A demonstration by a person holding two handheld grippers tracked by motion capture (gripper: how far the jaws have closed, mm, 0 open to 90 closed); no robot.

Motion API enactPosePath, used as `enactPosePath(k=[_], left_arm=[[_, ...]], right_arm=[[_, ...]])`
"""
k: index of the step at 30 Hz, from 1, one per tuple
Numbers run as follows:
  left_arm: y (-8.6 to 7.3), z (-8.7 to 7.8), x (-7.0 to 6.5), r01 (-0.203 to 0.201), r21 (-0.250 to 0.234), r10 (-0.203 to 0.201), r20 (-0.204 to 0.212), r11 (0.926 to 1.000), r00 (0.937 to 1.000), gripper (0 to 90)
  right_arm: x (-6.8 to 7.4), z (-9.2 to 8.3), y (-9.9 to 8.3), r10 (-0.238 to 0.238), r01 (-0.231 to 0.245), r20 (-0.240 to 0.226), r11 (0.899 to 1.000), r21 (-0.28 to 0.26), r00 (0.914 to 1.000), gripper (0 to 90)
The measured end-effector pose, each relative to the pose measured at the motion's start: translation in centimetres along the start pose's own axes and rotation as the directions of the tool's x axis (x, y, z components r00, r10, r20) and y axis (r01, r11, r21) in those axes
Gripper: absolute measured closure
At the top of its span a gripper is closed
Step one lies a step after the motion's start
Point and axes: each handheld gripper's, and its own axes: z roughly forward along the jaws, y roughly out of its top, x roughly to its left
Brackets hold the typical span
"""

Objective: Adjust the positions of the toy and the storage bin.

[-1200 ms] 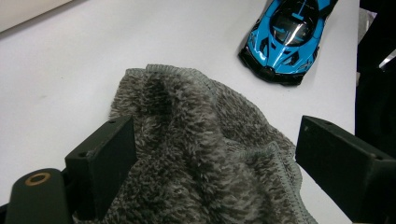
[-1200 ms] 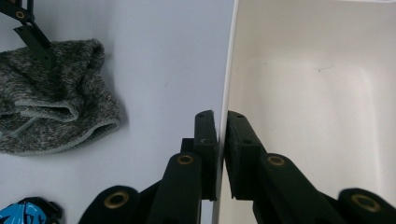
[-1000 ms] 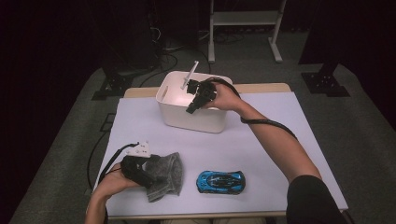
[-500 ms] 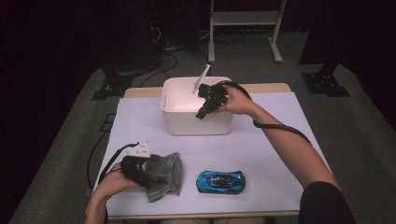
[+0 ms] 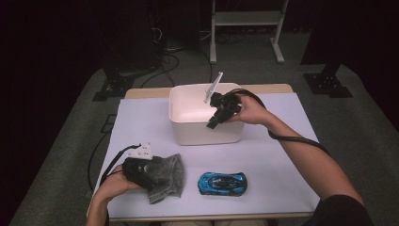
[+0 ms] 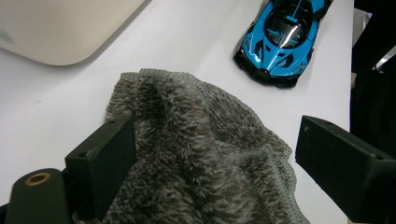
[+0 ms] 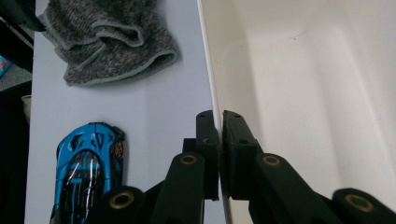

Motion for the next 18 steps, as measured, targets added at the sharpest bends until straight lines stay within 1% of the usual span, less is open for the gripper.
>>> enactPosePath(k=[4, 8, 10, 12, 18], left_arm=[[0.1, 0.1, -0.1, -0.004, 0.001, 0.004, 0.001, 1.0, 1.0, 11.6], [0.1, 0.1, -0.1, -0.009, 0.004, 0.009, 0.002, 1.0, 1.0, 11.6], [0.1, 0.2, -0.2, -0.004, 0.002, 0.004, 0.002, 1.0, 1.0, 11.6], [0.2, 0.3, -0.1, -0.014, 0.01, 0.014, 0.004, 0.9999, 0.9999, 11.6], [0.3, 0.3, -0.2, -0.015, 0.009, 0.015, 0.006, 0.9998, 0.9999, 11.6]], right_arm=[[0.9, -0.4, -1.1, 0.008, -0.008, 0.005, 1.0, -0.009, 1.0, 84.9], [1.6, -0.8, -2.2, 0.029, -0.029, 0.003, 0.999, -0.02, 0.9996, 84.3], [2.0, -0.9, -2.6, 0.033, -0.033, 0.007, 0.999, -0.031, 0.9994, 84.0], [2.3, -1.1, -3.0, 0.04, -0.039, 0.011, 0.999, -0.034, 0.9992, 83.9], [3.1, -1.4, -3.8, 0.066, -0.065, 0.016, 0.997, -0.041, 0.9977, 83.7]])
